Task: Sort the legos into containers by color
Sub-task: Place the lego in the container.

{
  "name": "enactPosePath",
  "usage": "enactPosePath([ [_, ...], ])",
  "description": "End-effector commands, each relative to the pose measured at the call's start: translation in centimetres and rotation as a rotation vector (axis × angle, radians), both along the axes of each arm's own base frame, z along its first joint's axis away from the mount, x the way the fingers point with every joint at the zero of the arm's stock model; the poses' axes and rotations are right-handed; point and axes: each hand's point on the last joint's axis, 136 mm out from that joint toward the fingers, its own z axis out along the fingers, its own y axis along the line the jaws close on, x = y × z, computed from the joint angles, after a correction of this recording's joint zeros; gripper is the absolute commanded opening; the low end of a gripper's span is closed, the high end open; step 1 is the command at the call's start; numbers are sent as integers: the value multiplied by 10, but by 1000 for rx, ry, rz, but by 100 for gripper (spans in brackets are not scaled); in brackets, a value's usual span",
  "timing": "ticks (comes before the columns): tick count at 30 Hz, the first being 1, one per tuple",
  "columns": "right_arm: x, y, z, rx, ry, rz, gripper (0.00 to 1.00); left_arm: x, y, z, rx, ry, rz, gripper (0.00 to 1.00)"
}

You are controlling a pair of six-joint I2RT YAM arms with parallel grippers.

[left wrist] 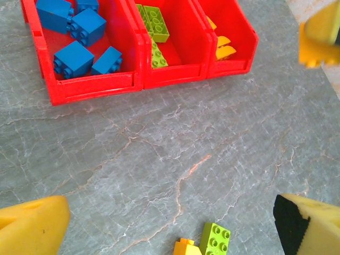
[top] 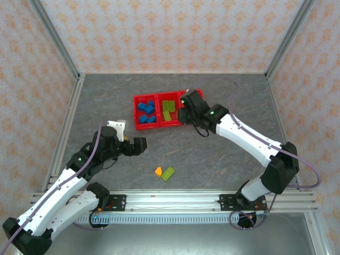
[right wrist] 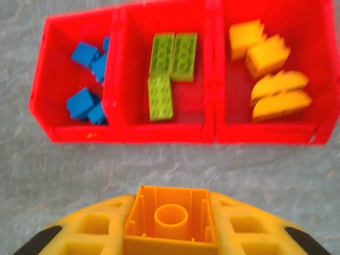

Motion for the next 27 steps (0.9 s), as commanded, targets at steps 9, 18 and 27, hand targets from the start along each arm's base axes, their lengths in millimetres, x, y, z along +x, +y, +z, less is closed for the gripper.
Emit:
enactPosePath([
  [9, 74, -23, -24, -130, -18, 148, 27, -1, 2, 8, -5, -46, -2, 99],
  [18, 126, -24, -85, -172, 98, 200, 24, 0, 8, 11, -1, -61, 30, 99],
  [27, 156, -26, -113, -179, 132, 178, 32, 0, 9, 12, -2, -66, 36, 99],
])
